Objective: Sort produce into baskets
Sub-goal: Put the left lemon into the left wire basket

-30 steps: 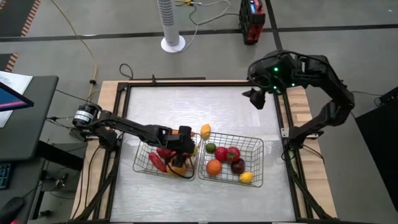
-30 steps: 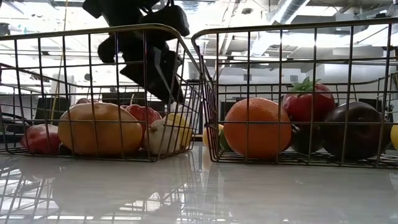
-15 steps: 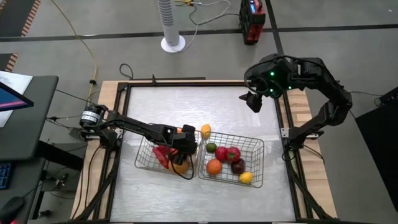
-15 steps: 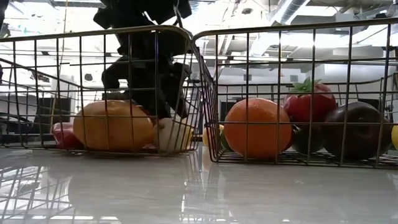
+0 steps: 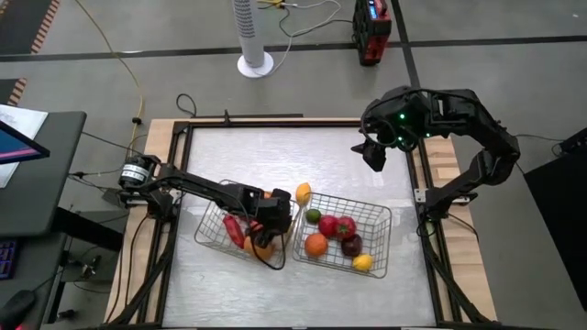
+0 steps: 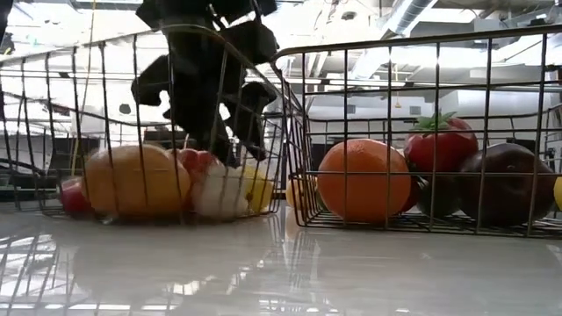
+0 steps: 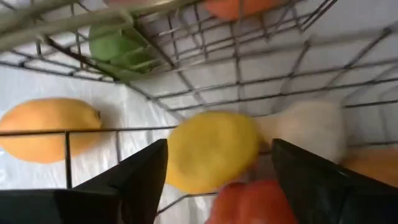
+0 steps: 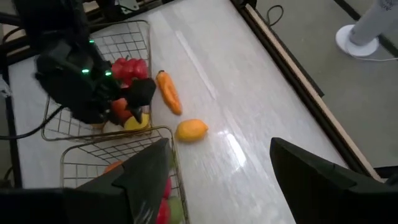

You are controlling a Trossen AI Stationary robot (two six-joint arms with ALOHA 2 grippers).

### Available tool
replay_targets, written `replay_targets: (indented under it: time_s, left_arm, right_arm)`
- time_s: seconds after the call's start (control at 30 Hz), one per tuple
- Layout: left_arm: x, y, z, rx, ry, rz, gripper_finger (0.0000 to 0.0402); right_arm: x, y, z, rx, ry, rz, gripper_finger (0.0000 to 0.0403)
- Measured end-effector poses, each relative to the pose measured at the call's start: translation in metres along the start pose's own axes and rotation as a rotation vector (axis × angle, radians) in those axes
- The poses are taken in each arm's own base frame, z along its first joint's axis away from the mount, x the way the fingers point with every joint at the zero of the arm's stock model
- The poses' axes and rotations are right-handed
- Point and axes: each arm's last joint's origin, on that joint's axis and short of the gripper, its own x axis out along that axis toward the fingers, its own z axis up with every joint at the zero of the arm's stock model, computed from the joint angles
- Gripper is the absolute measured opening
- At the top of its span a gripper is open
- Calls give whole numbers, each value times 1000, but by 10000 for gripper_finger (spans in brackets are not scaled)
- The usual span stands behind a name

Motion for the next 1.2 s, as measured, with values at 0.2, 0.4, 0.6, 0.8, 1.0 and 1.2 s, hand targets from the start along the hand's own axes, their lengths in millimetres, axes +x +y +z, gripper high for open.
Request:
replay_targets:
  time_s: [0.2,0.4,0.6,0.8,1.0,1.2]
  left_arm:
    - [-4,-1,2,41,22,-35,303]
    - [-4,-1,2,162,21,-12,298]
    - [6,2,1,307,19,-2,285]
    - [22,3,-2,375,12,14,275]
    - [26,4,-2,376,18,35,254]
    - [26,1,-3,382,41,26,207]
  right_arm:
    - [0,2,0,-8,-10,1,302]
    - [-1,2,0,-6,-11,1,302]
    - [0,2,0,7,-12,1,302]
    - [-1,5,0,18,-12,11,302]
    - [-2,9,-1,14,-12,17,302]
    - [-2,9,-1,14,-18,2,302]
